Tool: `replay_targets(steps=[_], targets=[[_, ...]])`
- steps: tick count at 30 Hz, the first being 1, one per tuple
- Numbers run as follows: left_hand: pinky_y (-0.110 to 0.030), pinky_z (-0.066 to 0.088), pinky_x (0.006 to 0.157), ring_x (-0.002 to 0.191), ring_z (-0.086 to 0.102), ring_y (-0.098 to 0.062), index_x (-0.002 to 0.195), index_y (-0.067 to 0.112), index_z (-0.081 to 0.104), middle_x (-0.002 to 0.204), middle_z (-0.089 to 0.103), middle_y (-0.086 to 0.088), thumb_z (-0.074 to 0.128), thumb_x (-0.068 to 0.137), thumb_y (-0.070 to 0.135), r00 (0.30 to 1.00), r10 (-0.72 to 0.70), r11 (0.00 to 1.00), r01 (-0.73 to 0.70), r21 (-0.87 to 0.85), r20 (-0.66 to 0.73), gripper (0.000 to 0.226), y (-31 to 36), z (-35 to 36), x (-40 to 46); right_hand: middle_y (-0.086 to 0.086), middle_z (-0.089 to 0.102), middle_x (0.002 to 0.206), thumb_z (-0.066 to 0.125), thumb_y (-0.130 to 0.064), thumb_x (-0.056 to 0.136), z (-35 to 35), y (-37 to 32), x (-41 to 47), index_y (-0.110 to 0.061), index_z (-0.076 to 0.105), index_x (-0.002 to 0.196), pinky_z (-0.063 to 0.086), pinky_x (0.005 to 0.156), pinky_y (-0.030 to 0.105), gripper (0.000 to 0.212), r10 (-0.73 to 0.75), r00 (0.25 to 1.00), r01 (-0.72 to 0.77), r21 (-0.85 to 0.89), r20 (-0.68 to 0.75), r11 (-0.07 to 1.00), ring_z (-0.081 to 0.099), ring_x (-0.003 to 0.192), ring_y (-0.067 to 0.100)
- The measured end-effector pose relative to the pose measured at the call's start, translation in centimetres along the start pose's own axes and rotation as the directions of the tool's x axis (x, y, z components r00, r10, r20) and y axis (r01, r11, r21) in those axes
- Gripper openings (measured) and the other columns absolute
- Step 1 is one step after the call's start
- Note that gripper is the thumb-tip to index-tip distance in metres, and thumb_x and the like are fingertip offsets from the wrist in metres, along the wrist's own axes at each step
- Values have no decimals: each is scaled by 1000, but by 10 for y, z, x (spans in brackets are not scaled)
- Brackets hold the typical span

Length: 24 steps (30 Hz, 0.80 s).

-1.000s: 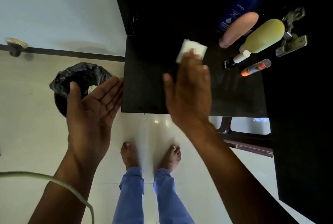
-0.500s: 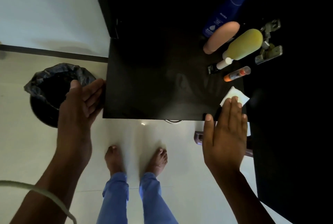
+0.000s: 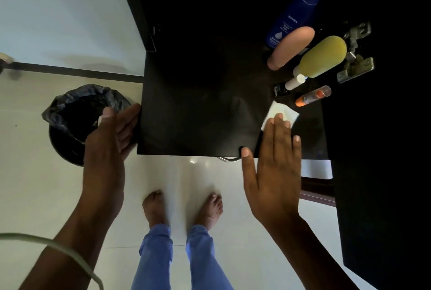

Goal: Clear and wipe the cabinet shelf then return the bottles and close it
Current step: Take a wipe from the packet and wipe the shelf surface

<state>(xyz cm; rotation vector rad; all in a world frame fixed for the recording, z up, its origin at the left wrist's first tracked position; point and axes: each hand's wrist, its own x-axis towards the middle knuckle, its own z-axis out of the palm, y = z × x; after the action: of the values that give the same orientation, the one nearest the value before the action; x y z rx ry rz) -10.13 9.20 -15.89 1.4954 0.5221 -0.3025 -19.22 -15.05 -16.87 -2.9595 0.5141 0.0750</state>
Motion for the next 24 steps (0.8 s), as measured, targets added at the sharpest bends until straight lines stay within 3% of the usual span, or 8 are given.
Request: replay_targets(steps=[7,13,17,24], targets=[[-8,50,89,119,67,6,142,20,63,130,73,12,22,111,51,1000,0,1000,0,-3,-1,61,4,-2,-1,10,2,174,12,-56,108,10,-82,41,-8,8,165,4,131,45,74,-260,963,258,39,65,965,-2,161,24],[-32,44,112,128,66,-5,150,22,54,135,72,4,21,109,58,999,-21,990,26,-141,32,64,7,-4,-2,13,19,171,14,-51,106,14,-143,98,-7,22,163,9,130,48,73,-465,885,463,56,26,885,14,160,26],[-35,43,113,129,66,-12,156,21,44,138,71,-4,17,108,61,998,-26,972,40,-231,61,69,6,-8,-2,11,25,170,18,-49,105,19,-147,106,-8,25,162,13,129,49,70,-513,858,512,26,21,859,21,159,27],[-41,39,120,132,65,-17,153,17,48,139,70,-8,13,106,64,997,-34,958,51,-284,66,75,0,-10,-2,11,22,171,27,-46,107,13,-138,41,-10,24,162,11,129,51,67,-591,803,587,68,80,807,17,159,26]])
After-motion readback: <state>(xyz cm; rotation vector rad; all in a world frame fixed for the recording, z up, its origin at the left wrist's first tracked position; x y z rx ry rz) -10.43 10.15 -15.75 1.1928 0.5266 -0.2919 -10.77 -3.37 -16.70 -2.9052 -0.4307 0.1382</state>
